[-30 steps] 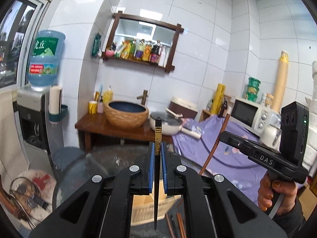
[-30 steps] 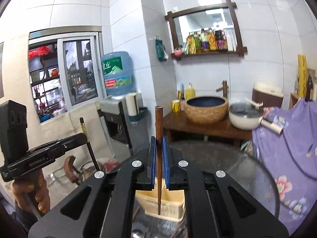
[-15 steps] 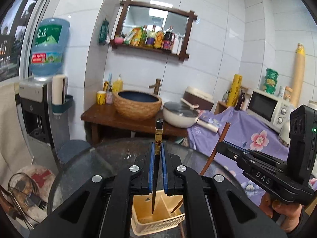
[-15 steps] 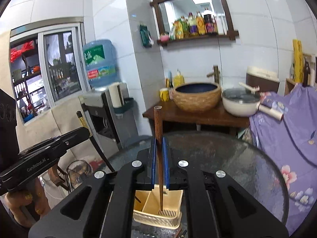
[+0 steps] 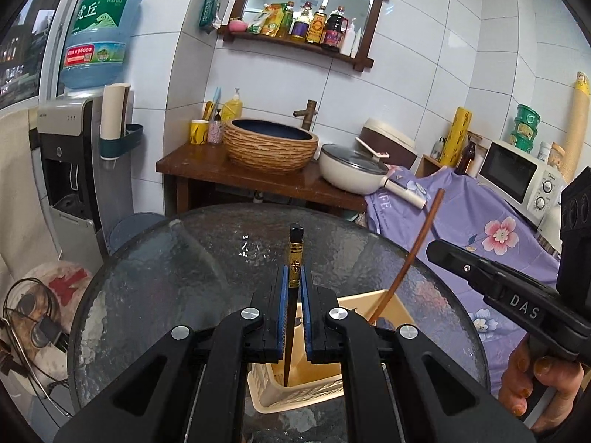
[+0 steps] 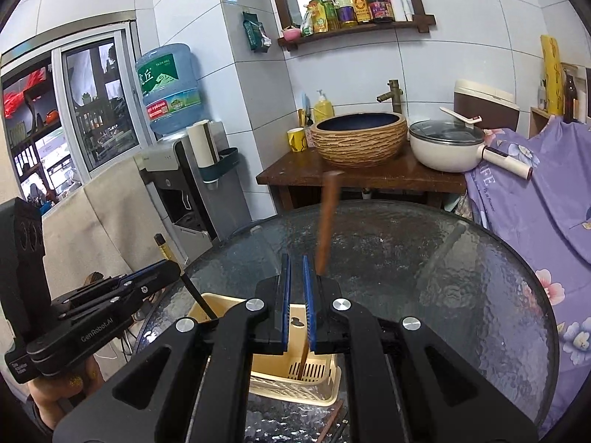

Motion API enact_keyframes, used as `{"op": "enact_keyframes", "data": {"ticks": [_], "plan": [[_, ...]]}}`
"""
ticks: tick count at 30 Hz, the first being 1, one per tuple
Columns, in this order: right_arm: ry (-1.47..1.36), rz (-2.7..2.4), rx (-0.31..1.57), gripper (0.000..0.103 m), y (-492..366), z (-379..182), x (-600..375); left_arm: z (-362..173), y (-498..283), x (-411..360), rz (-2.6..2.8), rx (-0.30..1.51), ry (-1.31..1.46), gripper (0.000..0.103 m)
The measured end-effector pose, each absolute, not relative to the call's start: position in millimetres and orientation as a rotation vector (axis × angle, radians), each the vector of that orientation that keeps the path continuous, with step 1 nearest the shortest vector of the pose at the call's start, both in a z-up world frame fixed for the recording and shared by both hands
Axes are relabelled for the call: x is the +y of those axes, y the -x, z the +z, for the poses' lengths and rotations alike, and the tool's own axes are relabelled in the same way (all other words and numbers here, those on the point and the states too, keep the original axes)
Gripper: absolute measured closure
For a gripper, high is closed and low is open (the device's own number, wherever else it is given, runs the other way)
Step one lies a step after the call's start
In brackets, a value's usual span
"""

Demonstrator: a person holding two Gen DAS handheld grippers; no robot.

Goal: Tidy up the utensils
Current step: 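Open both tools to release the chopsticks inside the holder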

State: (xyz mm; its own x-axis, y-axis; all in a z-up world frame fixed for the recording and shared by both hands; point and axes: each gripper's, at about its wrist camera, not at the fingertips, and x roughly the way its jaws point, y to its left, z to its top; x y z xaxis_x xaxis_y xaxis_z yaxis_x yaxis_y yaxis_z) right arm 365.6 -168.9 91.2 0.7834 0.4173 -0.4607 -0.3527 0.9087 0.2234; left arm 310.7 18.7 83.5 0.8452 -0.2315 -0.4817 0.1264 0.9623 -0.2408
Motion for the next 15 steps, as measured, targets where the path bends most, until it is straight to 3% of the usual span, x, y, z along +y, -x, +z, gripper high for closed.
{"op": "enact_keyframes", "data": {"ticks": [4, 5, 6, 7, 8, 10, 12, 15], "plan": [[-0.136, 0.410, 0.532, 0.095, -367.6, 86.4, -171.8, 78.9, -311.4, 18.5, -0.190, 0.538, 0.195, 0.094], [-0.140, 0.413, 0.533, 0.095, -366.8, 85.3, -172.6, 78.3, -311.3, 18.3, -0.196, 0.542, 0.194, 0.084], [-0.140, 0.412, 0.533, 0.094, -365.1, 84.3, -173.5, 78.4, -309.8, 18.1, -0.199, 0.538, 0.193, 0.060], [-0.138, 0.403, 0.529, 0.083, -362.3, 83.3, -174.2, 78.6, -307.5, 18.4, -0.195, 0.528, 0.197, 0.046], [-0.136, 0.393, 0.521, 0.051, -359.1, 82.7, -175.2, 79.3, -302.5, 20.4, -0.190, 0.504, 0.210, 0.027], [-0.130, 0.362, 0.454, 0.011, -345.4, 84.3, -178.8, 81.4, -292.2, 21.6, -0.191, 0.465, 0.227, 0.020], [-0.094, 0.335, 0.380, 0.009, -328.2, 85.7, -181.2, 83.0, -282.8, 20.4, -0.187, 0.447, 0.214, 0.008], [-0.080, 0.327, 0.397, 0.006, -314.8, 80.0, -184.7, 81.8, -264.1, 21.6, -0.143, 0.404, 0.175, 0.007]]}}
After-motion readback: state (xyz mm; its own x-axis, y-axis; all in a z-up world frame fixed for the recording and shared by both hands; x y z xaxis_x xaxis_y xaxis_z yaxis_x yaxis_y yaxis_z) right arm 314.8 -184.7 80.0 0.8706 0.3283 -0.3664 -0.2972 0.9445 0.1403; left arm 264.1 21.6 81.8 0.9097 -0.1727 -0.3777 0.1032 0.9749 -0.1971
